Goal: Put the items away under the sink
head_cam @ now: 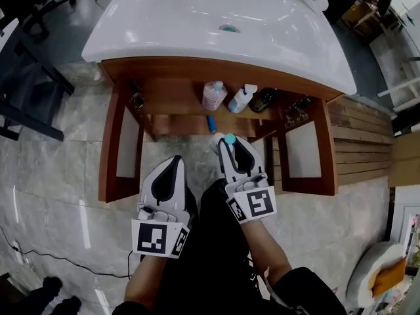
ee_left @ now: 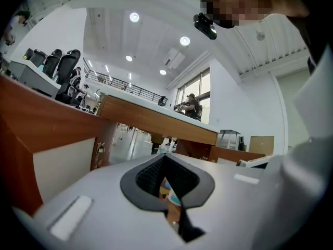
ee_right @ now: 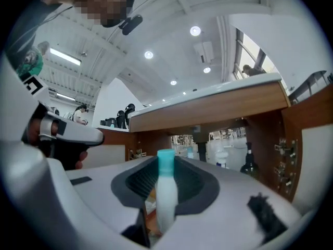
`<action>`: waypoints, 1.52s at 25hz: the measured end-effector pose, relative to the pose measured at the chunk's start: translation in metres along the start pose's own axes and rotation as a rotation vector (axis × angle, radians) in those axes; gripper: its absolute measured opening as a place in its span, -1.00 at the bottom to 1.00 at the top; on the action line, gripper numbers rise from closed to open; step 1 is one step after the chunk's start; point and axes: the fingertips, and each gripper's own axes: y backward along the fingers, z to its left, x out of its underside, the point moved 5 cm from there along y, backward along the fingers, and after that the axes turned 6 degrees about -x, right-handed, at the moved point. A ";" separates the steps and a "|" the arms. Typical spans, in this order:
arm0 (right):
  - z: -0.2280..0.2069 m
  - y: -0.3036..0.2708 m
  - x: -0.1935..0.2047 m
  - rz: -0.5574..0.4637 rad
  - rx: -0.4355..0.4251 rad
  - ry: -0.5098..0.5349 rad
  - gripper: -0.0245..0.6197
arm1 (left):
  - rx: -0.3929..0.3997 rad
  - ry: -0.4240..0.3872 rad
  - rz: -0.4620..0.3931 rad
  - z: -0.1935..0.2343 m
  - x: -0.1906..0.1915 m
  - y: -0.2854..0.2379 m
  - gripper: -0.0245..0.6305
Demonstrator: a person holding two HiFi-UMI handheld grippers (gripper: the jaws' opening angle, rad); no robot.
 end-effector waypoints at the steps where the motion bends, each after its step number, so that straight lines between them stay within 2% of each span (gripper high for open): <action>1: 0.000 -0.003 0.006 -0.003 -0.001 0.001 -0.60 | 0.002 -0.001 -0.002 0.002 0.005 -0.001 -0.91; 9: 0.004 -0.023 0.029 0.005 -0.019 -0.023 -0.60 | 0.026 0.019 0.020 0.009 0.014 0.003 -0.91; 19: 0.004 -0.074 0.040 -0.018 -0.043 0.022 -0.60 | 0.047 0.021 0.008 0.016 0.015 0.011 -0.91; 38: -0.017 -0.159 0.073 -0.008 0.004 0.066 -0.60 | 0.046 0.028 0.011 0.026 0.024 0.023 -0.91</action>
